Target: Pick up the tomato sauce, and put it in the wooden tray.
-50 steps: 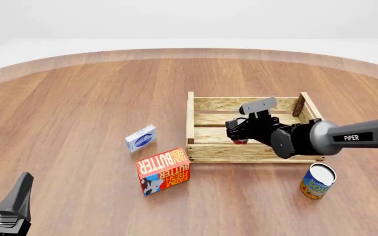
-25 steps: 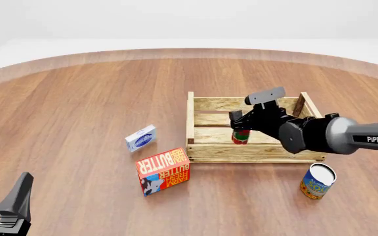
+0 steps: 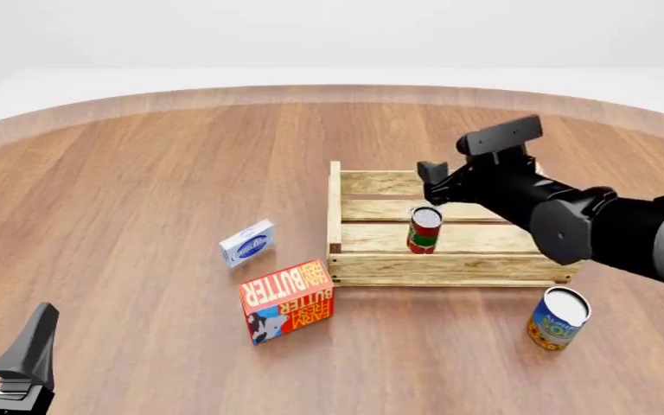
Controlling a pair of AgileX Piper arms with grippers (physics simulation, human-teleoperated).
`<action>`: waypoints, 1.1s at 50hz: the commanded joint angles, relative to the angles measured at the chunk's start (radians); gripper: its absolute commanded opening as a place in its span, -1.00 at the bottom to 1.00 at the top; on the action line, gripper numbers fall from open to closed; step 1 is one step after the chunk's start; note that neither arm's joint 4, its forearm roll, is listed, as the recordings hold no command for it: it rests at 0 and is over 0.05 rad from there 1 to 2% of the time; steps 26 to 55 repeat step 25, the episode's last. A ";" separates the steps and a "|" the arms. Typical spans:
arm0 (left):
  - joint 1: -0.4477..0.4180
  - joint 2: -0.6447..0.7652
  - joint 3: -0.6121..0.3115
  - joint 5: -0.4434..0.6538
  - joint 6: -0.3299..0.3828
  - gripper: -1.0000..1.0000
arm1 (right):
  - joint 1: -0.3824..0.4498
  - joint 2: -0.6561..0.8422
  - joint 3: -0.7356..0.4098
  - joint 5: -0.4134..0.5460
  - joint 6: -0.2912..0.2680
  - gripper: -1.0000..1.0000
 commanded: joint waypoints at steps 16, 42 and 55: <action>0.000 0.000 0.000 0.000 0.000 1.00 | 0.120 -0.529 0.250 -0.095 -0.033 1.00; 0.000 0.000 0.000 0.000 0.000 1.00 | 0.202 -0.768 0.397 -0.150 0.021 1.00; 0.000 0.000 0.000 0.000 0.000 1.00 | 0.202 -0.768 0.397 -0.150 0.021 1.00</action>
